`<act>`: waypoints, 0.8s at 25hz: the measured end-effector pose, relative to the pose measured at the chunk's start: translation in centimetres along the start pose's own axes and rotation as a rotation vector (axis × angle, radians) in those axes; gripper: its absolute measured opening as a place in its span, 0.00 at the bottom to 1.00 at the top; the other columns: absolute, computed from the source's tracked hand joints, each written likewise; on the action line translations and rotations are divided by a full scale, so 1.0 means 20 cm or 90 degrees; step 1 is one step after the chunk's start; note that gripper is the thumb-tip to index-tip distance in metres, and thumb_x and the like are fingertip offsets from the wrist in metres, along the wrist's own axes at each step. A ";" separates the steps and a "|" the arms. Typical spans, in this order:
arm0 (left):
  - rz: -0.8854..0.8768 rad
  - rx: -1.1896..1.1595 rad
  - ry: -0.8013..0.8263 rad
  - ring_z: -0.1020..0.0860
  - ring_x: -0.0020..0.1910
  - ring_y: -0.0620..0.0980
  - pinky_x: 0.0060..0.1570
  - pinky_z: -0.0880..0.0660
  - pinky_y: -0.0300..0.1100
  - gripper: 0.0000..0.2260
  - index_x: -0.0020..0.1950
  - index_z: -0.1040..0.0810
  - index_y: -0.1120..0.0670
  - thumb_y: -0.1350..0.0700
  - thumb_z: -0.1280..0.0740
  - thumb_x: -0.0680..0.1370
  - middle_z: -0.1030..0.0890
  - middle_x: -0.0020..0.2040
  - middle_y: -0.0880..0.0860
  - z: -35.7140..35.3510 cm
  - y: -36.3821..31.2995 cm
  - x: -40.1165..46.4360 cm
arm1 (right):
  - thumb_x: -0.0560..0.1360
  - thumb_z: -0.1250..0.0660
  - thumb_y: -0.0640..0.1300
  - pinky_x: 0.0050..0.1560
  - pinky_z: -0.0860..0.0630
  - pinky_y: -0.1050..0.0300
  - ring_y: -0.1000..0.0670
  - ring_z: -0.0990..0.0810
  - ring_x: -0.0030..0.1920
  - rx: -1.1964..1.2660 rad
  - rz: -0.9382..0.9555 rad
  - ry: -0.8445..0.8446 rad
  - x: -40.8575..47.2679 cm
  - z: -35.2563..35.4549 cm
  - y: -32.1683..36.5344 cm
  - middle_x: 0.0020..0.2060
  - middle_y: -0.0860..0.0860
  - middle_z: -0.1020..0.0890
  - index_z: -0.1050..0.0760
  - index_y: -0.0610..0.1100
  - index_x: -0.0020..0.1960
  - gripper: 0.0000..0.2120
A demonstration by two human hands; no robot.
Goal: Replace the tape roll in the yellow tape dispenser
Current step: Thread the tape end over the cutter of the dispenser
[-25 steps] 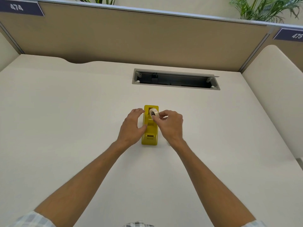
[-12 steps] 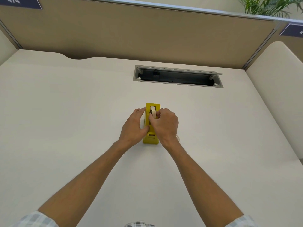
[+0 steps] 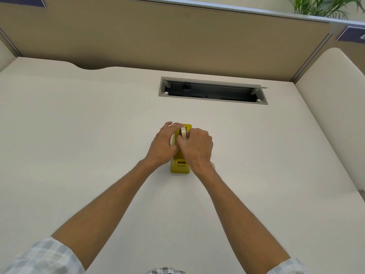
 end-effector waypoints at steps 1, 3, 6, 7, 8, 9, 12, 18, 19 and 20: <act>-0.001 0.005 -0.002 0.35 0.72 0.49 0.67 0.31 0.52 0.20 0.67 0.28 0.48 0.58 0.33 0.75 0.27 0.67 0.46 0.00 0.00 0.01 | 0.72 0.34 0.49 0.35 0.28 0.54 0.43 0.23 0.33 -0.006 0.005 -0.001 0.00 0.00 0.00 0.33 0.46 0.20 0.23 0.40 0.36 0.13; -0.010 0.019 -0.007 0.34 0.71 0.49 0.66 0.32 0.50 0.20 0.66 0.27 0.49 0.60 0.33 0.75 0.26 0.67 0.48 0.01 0.00 0.01 | 0.72 0.34 0.49 0.35 0.28 0.54 0.44 0.23 0.33 -0.006 0.010 -0.006 -0.01 0.00 0.00 0.33 0.46 0.21 0.23 0.40 0.36 0.13; -0.010 -0.009 -0.006 0.27 0.64 0.48 0.63 0.28 0.47 0.21 0.65 0.25 0.50 0.61 0.32 0.73 0.23 0.64 0.49 0.02 -0.01 0.02 | 0.72 0.35 0.50 0.33 0.29 0.54 0.45 0.23 0.32 0.009 0.001 -0.013 -0.01 -0.02 -0.01 0.32 0.47 0.21 0.24 0.41 0.34 0.14; -0.007 -0.013 -0.002 0.25 0.61 0.48 0.62 0.27 0.47 0.21 0.65 0.25 0.50 0.62 0.32 0.73 0.22 0.63 0.49 0.03 -0.02 0.02 | 0.72 0.35 0.51 0.32 0.29 0.54 0.45 0.23 0.31 0.014 -0.004 -0.021 -0.01 -0.02 -0.02 0.31 0.48 0.22 0.24 0.42 0.34 0.15; -0.005 -0.006 0.000 0.24 0.60 0.48 0.60 0.26 0.47 0.21 0.65 0.25 0.50 0.62 0.32 0.73 0.22 0.62 0.49 0.03 -0.02 0.02 | 0.72 0.35 0.52 0.31 0.30 0.55 0.45 0.24 0.31 0.017 -0.008 -0.028 -0.01 -0.02 -0.02 0.30 0.48 0.22 0.24 0.42 0.33 0.15; -0.007 0.011 -0.002 0.24 0.59 0.49 0.59 0.25 0.47 0.20 0.64 0.24 0.51 0.61 0.32 0.73 0.22 0.61 0.49 0.03 -0.02 0.03 | 0.72 0.35 0.52 0.30 0.31 0.56 0.46 0.24 0.30 0.017 -0.011 -0.032 -0.01 -0.03 -0.03 0.30 0.49 0.22 0.24 0.43 0.33 0.15; -0.013 0.061 -0.005 0.26 0.61 0.49 0.59 0.29 0.41 0.19 0.63 0.23 0.53 0.62 0.32 0.72 0.23 0.62 0.51 0.02 -0.04 0.03 | 0.71 0.35 0.53 0.30 0.30 0.56 0.46 0.24 0.31 -0.001 -0.015 -0.029 -0.01 -0.03 -0.04 0.30 0.49 0.22 0.23 0.43 0.33 0.15; 0.014 0.105 0.008 0.32 0.70 0.49 0.62 0.34 0.42 0.22 0.66 0.25 0.51 0.61 0.32 0.72 0.27 0.69 0.50 0.02 -0.01 0.05 | 0.72 0.34 0.53 0.33 0.29 0.55 0.45 0.23 0.33 -0.015 -0.005 -0.025 0.00 -0.03 -0.03 0.34 0.48 0.21 0.23 0.43 0.37 0.13; 0.022 0.114 0.014 0.34 0.71 0.49 0.63 0.33 0.45 0.23 0.66 0.25 0.50 0.61 0.32 0.72 0.29 0.70 0.50 0.02 0.00 0.05 | 0.72 0.34 0.53 0.33 0.29 0.55 0.45 0.23 0.34 -0.014 0.000 -0.027 0.00 -0.03 -0.02 0.35 0.48 0.21 0.23 0.42 0.38 0.13; 0.028 0.125 0.020 0.34 0.71 0.49 0.63 0.32 0.47 0.23 0.66 0.25 0.50 0.61 0.32 0.72 0.30 0.71 0.50 0.02 0.00 0.05 | 0.72 0.33 0.52 0.34 0.29 0.55 0.45 0.23 0.34 -0.015 0.005 -0.028 0.01 -0.03 -0.02 0.36 0.48 0.21 0.23 0.42 0.38 0.13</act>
Point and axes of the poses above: each hand's wrist, its own x-axis towards the middle knuckle, its own z-axis out of the back of the hand, y = z × x, the point moved 7 cm from there along x, towards the middle knuckle
